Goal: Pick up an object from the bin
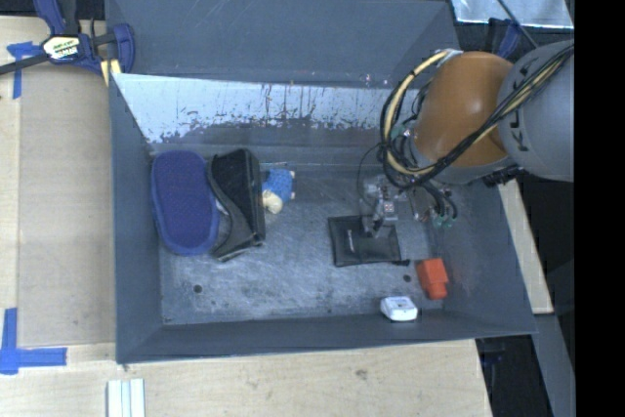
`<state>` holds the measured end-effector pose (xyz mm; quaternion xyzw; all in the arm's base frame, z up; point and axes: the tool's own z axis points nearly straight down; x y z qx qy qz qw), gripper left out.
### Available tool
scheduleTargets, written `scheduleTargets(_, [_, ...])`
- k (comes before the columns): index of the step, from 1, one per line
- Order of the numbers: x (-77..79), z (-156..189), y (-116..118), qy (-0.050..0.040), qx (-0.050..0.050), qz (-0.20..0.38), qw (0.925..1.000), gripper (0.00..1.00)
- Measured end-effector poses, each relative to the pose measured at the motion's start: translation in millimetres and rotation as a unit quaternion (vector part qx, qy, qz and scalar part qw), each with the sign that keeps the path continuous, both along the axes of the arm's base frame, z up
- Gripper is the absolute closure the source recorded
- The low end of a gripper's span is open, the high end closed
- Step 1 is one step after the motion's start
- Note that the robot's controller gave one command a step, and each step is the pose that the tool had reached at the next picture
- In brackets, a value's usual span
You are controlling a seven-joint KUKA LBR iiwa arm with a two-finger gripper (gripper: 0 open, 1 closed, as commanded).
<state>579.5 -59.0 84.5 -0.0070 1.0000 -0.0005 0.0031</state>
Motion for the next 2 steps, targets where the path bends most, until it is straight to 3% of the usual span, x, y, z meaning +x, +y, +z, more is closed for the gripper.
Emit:
scheduleTargets(1, [2.9, 94.6, -0.2, -0.0032, 0.000, 0.000, 1.0000, 1.00])
scheduleTargets(2, [4.4, 108.7, -0.2, -0.0005, 0.000, 0.001, 1.0000, 1.00])
